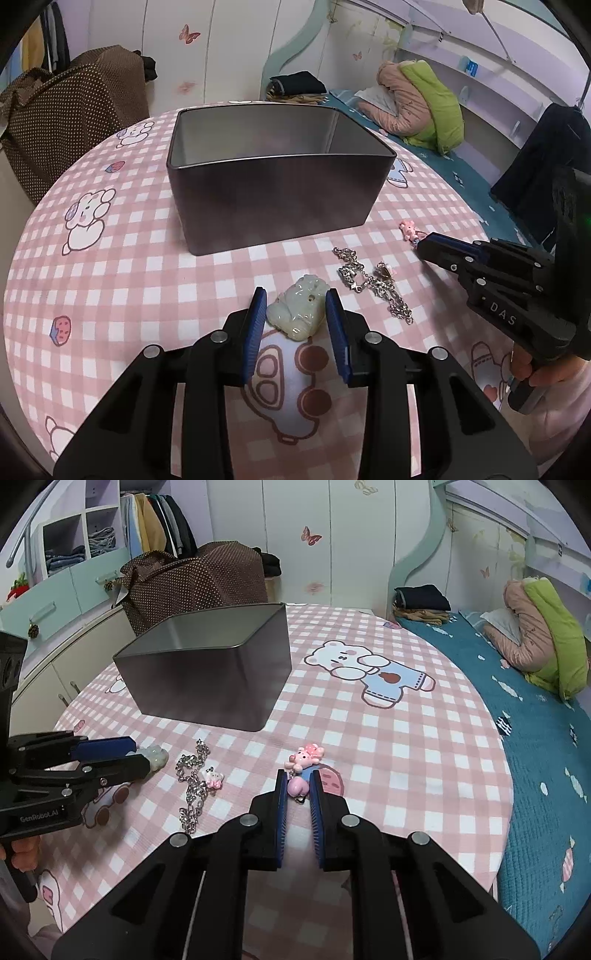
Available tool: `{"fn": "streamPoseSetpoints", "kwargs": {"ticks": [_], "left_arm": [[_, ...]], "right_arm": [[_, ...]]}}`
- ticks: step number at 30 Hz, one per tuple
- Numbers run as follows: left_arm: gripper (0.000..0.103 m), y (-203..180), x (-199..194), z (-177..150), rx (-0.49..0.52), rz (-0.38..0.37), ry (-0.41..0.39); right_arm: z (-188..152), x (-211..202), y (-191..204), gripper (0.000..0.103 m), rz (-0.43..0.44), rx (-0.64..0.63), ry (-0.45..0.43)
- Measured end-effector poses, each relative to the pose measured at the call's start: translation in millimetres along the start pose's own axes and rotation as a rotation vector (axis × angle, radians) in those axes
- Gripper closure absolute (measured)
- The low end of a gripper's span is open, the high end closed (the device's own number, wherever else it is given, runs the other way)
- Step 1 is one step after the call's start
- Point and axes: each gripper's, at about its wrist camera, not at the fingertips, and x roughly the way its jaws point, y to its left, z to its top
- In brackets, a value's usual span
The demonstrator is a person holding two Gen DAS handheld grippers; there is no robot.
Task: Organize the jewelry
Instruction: 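Carry the jade pendant and pink charm over the grey box with both tools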
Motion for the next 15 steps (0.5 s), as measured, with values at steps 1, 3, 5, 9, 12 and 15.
{"fn": "streamPoseSetpoints", "kwargs": {"ticks": [1,3,5,9,12,15], "left_arm": [[0.070,1.1,-1.0,-0.6,-0.007,0.000,-0.002],[0.070,3.3,-3.1,-1.6,-0.019,0.003,-0.004],[0.070,6.0,-5.2,-2.4,-0.029,0.002,-0.006],[0.070,10.4,-8.6,-2.7,-0.047,0.010,-0.013],[0.089,12.7,-14.1,-2.7,-0.055,0.016,-0.030],[0.097,15.4,-20.6,1.2,-0.063,0.011,-0.052]], "right_arm": [[0.3,-0.5,-0.6,0.091,-0.008,0.005,0.001],[2.9,-3.9,-3.6,0.091,-0.013,0.016,-0.008],[5.2,-8.7,-5.7,0.091,-0.019,0.017,-0.023],[8.2,-14.1,-13.1,0.091,-0.029,0.029,-0.035],[10.6,-18.0,-15.2,0.092,-0.038,0.036,-0.048],[14.1,-21.6,-15.0,0.092,-0.044,0.036,-0.060]]}}
